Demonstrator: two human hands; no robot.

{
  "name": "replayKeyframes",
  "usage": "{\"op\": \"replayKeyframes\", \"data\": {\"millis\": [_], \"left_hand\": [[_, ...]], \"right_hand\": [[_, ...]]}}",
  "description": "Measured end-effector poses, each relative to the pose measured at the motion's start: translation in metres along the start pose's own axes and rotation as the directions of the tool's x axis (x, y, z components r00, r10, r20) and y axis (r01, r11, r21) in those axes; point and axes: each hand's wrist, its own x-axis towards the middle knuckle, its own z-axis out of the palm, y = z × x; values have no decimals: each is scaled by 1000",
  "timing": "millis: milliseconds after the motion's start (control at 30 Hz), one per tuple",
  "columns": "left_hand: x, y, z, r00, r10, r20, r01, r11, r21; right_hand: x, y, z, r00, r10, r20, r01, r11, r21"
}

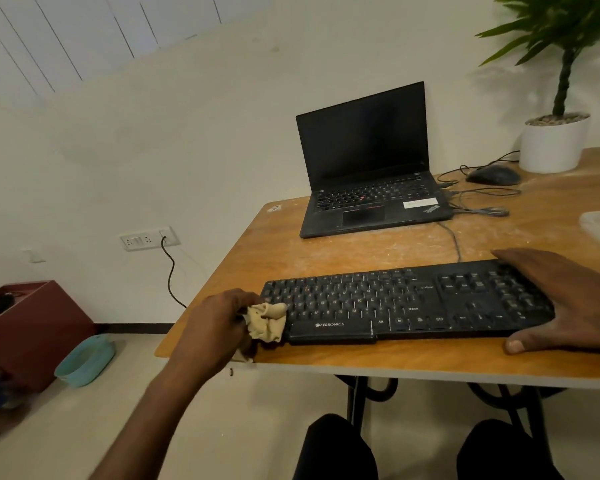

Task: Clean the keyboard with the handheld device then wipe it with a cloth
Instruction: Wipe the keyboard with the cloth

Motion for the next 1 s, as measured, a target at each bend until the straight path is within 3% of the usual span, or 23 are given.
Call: {"op": "replayKeyframes", "data": {"millis": [300,400,533,667,1000], "left_hand": [[13,58,32,979,205,14,-204,977,-62],[10,51,26,984,179,7,-178,983,-44],[6,14,5,1000,24,-8,-23,999,28],[1,-9,-7,998,-65,13,66,997,-37],[16,48,30,991,137,-2,-136,985,-104]], "right_hand": [[8,10,12,999,8,-54,-9,1000,-10],[6,7,11,997,-14,-80,16,1000,24],[2,6,12,997,-19,-69,22,999,48],[3,7,12,996,-31,-80,35,999,37],[-1,1,9,997,-20,-76,22,999,30]]}}
